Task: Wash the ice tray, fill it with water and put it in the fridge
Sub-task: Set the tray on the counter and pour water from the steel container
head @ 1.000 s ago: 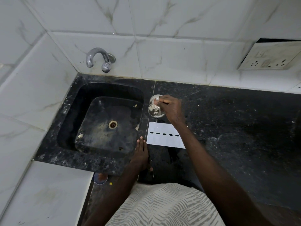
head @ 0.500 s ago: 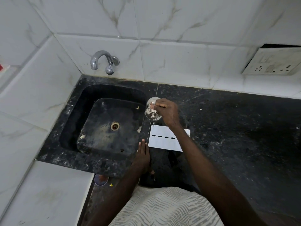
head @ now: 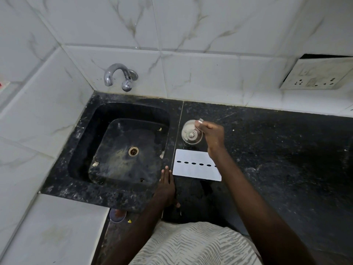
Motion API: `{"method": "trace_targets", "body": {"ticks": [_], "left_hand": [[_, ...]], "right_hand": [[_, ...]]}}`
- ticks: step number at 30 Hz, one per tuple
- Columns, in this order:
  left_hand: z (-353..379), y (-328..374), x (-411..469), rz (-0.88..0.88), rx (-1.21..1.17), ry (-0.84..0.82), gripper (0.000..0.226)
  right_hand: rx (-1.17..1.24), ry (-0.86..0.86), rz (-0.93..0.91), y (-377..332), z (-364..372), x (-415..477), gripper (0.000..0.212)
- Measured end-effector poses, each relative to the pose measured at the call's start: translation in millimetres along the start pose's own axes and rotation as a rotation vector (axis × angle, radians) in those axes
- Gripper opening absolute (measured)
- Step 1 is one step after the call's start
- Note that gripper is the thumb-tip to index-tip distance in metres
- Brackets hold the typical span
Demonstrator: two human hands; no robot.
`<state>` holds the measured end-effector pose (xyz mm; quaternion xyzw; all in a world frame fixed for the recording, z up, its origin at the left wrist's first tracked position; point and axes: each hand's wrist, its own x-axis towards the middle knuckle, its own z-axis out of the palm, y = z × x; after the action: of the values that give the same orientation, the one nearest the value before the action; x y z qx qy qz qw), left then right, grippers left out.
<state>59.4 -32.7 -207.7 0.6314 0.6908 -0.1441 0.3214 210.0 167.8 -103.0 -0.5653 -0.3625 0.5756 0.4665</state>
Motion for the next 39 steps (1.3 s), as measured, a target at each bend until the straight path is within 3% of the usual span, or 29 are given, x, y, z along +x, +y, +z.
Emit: {"method": "trace_targets", "body": {"ticks": [5,9,14,18,21,39], "left_hand": [[-1.1,3.0,1.9,-0.007,-0.004,-0.015,0.147],[-2.9,5.2,1.9,-0.004,-0.009,-0.039,0.146],[-4.3,6.3,2.1,-0.001,0.020,-0.047,0.144],[-3.1,8.2,3.4,-0.013,0.013,-0.045,0.141],[1.8,5.4,6.9,-0.019,0.009,-0.032,0.144],[-0.8,5.4,6.8,-0.011,0.030,-0.068,0.147]], "right_hand": [[0.264,0.217,0.255,16.6,-65.2,-9.6,0.017],[0.198,0.319,0.189,30.3,-118.6,-23.2,0.013],[0.100,0.328,0.105,32.8,-157.5,-35.5,0.016],[0.053,0.301,0.039,33.1,-165.7,-38.8,0.008],[0.020,0.264,-0.013,29.9,-161.9,-41.7,0.021],[-0.230,-0.025,-0.267,25.9,-141.6,-44.9,0.026]]}}
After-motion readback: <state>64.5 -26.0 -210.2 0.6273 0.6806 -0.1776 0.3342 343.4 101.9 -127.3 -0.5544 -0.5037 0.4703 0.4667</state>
